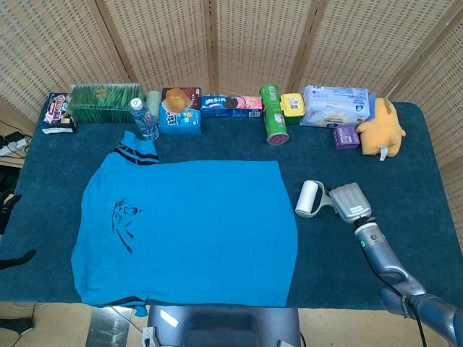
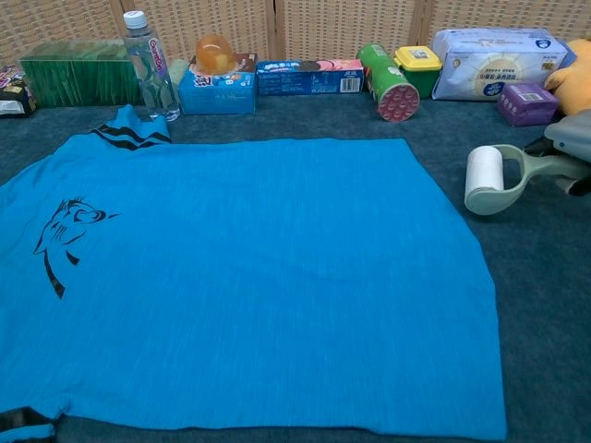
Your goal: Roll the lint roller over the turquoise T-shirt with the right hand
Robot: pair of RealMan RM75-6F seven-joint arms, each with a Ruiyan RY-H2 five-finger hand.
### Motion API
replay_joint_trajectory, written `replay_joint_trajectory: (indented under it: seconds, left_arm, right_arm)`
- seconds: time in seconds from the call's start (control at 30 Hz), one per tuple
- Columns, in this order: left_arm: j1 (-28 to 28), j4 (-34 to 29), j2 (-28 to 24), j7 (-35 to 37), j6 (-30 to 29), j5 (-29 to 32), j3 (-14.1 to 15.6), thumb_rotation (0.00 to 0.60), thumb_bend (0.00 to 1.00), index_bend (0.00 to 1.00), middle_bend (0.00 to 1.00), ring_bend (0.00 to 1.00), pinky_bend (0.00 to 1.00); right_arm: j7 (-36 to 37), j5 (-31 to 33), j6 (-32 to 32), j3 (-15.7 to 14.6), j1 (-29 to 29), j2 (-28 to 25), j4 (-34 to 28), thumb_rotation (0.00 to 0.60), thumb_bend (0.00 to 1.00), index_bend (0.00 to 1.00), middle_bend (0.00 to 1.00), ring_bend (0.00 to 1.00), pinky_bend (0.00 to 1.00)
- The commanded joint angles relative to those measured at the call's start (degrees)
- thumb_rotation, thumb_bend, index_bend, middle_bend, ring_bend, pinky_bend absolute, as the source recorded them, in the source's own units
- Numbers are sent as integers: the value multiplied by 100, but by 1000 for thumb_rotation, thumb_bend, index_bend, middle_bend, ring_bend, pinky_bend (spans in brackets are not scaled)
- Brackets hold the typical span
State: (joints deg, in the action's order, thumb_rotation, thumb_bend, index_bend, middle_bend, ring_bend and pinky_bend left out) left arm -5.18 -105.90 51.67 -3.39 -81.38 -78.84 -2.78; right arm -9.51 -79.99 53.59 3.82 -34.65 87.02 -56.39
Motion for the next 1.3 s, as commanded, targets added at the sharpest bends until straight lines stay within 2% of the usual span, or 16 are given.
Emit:
replay_joint_trajectory:
  seconds: [0.03,0.27,0.47,0.53,0.67,0.77,0.97,1.3]
  left_arm:
    - [2,3,-2,11,-3,1,-4,600,114,0,0,0,80]
    - [3,7,-1,13,1,-4,-2,600,113,0,0,0,80]
    - [12,3,-1,14,-12,-16,2,600,114,0,0,0,80]
    - [17,4,-1,22,-17,-22,3,600,114,0,0,0,80]
    - [20,6,-5,46,-21,-28,1,600,114,0,0,0,80]
    - [21,10,-7,56,-20,-18,-4,600,113,0,0,0,80]
    - [16,17,-14,77,-3,-28,-2,600,114,0,0,0,80]
    - [16,19,-32,115,6,-48,3,600,114,0,0,0,79]
  right_arm:
    - [606,-227,-86,-95,-69,-64,75,600,992,435,640,603,665]
    - [949,-450,68,-182,-66,-6,287,600,1000,426,638,663,844]
    - [903,-476,128,-169,-78,100,413,600,1000,427,659,710,963]
    - [815,-465,99,-170,-88,125,446,600,1000,444,667,711,975]
    - [669,-448,63,-177,-94,153,447,600,1000,624,653,704,984]
    - [634,-352,-63,-148,-104,112,332,600,1000,658,663,737,986]
    - [902,351,-927,154,-254,-412,-572,600,1000,655,690,857,1000]
    - [1228,736,-1310,349,-350,-868,-1229,600,1000,628,691,926,1000]
